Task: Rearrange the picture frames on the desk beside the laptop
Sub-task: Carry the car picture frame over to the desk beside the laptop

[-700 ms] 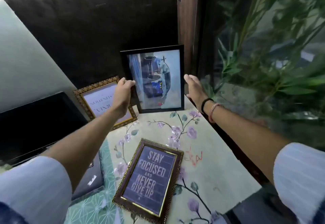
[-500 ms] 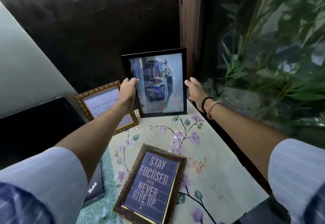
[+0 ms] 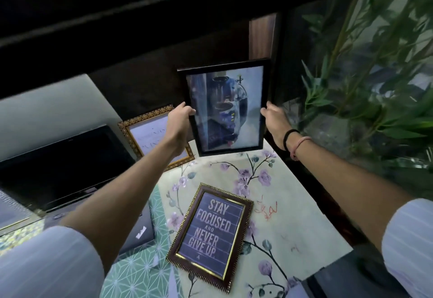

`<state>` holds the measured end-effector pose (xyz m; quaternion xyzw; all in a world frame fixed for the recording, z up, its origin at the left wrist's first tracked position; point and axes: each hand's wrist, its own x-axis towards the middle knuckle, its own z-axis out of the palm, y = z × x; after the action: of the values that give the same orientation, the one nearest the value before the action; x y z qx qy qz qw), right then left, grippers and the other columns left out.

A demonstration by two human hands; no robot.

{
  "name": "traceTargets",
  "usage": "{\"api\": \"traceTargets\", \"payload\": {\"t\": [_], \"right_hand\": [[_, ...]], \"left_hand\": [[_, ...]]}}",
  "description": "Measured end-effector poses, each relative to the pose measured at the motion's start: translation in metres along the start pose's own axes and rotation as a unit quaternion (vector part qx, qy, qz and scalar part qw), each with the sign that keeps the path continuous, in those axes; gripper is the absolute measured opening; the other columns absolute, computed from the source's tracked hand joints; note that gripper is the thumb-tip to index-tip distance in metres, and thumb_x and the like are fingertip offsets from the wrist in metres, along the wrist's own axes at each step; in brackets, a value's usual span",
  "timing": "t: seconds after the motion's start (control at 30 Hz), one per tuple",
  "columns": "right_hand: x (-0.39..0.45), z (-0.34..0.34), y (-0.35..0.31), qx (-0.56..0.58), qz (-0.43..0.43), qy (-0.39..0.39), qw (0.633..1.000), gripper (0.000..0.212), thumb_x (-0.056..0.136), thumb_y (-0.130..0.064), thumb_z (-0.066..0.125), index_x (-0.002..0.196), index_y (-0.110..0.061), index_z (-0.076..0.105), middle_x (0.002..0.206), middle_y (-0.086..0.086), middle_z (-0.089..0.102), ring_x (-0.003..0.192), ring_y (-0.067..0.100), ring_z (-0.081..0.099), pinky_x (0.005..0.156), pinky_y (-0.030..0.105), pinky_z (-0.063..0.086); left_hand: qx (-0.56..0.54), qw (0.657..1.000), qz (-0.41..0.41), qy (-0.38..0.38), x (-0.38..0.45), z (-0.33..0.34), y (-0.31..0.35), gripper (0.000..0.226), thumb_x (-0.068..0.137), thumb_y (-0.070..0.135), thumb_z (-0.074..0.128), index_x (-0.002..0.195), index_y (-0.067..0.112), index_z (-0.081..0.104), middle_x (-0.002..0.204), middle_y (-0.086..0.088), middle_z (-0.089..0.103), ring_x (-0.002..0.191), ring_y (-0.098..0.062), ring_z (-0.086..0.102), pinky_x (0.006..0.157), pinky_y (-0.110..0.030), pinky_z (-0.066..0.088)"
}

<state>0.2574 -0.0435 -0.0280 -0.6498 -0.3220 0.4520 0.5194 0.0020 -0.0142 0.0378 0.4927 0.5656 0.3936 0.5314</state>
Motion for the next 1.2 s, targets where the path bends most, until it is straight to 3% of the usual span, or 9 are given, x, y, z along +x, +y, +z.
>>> {"api": "traceTargets", "payload": {"t": [0.1, 0.17, 0.27, 0.43, 0.57, 0.7, 0.93, 1.07, 1.2], "right_hand": [[-0.014, -0.001, -0.009, -0.018, -0.014, -0.013, 1.0, 0.063, 0.086, -0.032, 0.053, 0.148, -0.021, 0.048, 0.146, -0.011, 0.052, 0.135, 0.015, 0.051, 0.12, 0.04, 0.034], [-0.031, 0.006, -0.018, -0.026, -0.015, -0.031, 0.999, 0.064, 0.086, -0.033, 0.054, 0.149, -0.021, 0.047, 0.148, -0.007, 0.053, 0.135, 0.015, 0.051, 0.119, 0.039, 0.036], [-0.069, 0.026, -0.036, -0.067, -0.033, -0.046, 0.996, 0.061, 0.091, -0.033, 0.053, 0.149, -0.016, 0.046, 0.15, -0.005, 0.05, 0.136, 0.013, 0.049, 0.119, 0.036, 0.035], [-0.139, 0.085, -0.056, -0.144, -0.064, -0.096, 0.983, 0.046, 0.097, -0.029, 0.049, 0.141, -0.017, 0.056, 0.136, -0.009, 0.059, 0.126, 0.014, 0.056, 0.114, 0.033, 0.04], [-0.203, 0.149, -0.069, -0.208, -0.12, -0.146, 0.96, 0.031, 0.102, -0.017, 0.042, 0.122, -0.025, 0.063, 0.105, 0.0, 0.068, 0.09, 0.017, 0.06, 0.075, 0.021, 0.046], [-0.255, 0.219, -0.062, -0.293, -0.164, -0.187, 0.923, 0.039, 0.091, -0.026, 0.042, 0.12, -0.015, 0.066, 0.116, 0.017, 0.071, 0.108, 0.037, 0.065, 0.096, 0.048, 0.048], [-0.38, 0.337, -0.066, -0.352, -0.201, -0.268, 0.874, 0.047, 0.095, -0.019, 0.056, 0.143, -0.016, 0.054, 0.123, -0.001, 0.063, 0.118, 0.015, 0.057, 0.103, 0.028, 0.04], [-0.407, 0.379, -0.05, -0.375, -0.17, -0.319, 0.854, 0.009, 0.088, -0.034, 0.066, 0.092, -0.026, 0.07, 0.082, -0.007, 0.067, 0.077, 0.011, 0.062, 0.074, 0.028, 0.049], [-0.42, 0.42, -0.032, -0.394, -0.131, -0.356, 0.837, 0.033, 0.084, -0.041, 0.069, 0.084, -0.008, 0.07, 0.073, 0.002, 0.066, 0.068, 0.015, 0.059, 0.066, 0.032, 0.046]], "left_hand": [[-0.009, 1.0, -0.016, 0.013, -0.035, -0.016, -0.004, 0.065, 0.088, 0.022, 0.05, 0.146, -0.005, 0.043, 0.155, -0.03, 0.038, 0.144, -0.048, 0.034, 0.118, -0.059, 0.027], [-0.041, 0.999, -0.017, 0.03, -0.061, -0.029, -0.01, 0.037, 0.097, 0.016, 0.046, 0.124, 0.0, 0.065, 0.126, -0.011, 0.071, 0.121, -0.029, 0.061, 0.106, -0.04, 0.045], [-0.067, 0.996, -0.022, 0.057, -0.098, -0.055, -0.025, 0.031, 0.106, 0.02, 0.045, 0.092, 0.02, 0.072, 0.098, 0.009, 0.074, 0.095, -0.009, 0.063, 0.084, -0.023, 0.046], [-0.135, 0.983, -0.048, 0.113, -0.162, -0.129, -0.053, 0.023, 0.108, 0.017, 0.048, 0.098, 0.01, 0.067, 0.09, -0.002, 0.067, 0.078, -0.011, 0.058, 0.077, -0.024, 0.05], [-0.193, 0.972, -0.072, 0.114, -0.216, -0.192, -0.078, 0.029, 0.11, 0.014, 0.041, 0.088, 0.011, 0.06, 0.091, -0.006, 0.065, 0.086, -0.016, 0.061, 0.095, -0.036, 0.055], [-0.232, 0.957, -0.077, 0.157, -0.266, -0.266, -0.102, 0.027, 0.112, 0.02, 0.035, 0.094, 0.011, 0.053, 0.091, -0.01, 0.06, 0.082, -0.019, 0.059, 0.084, -0.038, 0.057], [-0.334, 0.894, -0.111, 0.278, -0.34, -0.406, -0.149, 0.038, 0.107, 0.019, 0.041, 0.071, 0.022, 0.053, 0.071, 0.001, 0.054, 0.071, -0.02, 0.049, 0.072, -0.041, 0.045], [-0.412, 0.842, -0.116, 0.327, -0.373, -0.461, -0.164, 0.031, 0.11, 0.017, 0.039, 0.085, 0.015, 0.056, 0.076, -0.003, 0.062, 0.061, -0.016, 0.061, 0.071, -0.037, 0.054], [-0.454, 0.803, -0.111, 0.371, -0.386, -0.506, -0.184, 0.033, 0.111, 0.012, 0.036, 0.087, 0.013, 0.058, 0.083, 0.0, 0.061, 0.068, -0.011, 0.06, 0.075, -0.035, 0.053]]}}
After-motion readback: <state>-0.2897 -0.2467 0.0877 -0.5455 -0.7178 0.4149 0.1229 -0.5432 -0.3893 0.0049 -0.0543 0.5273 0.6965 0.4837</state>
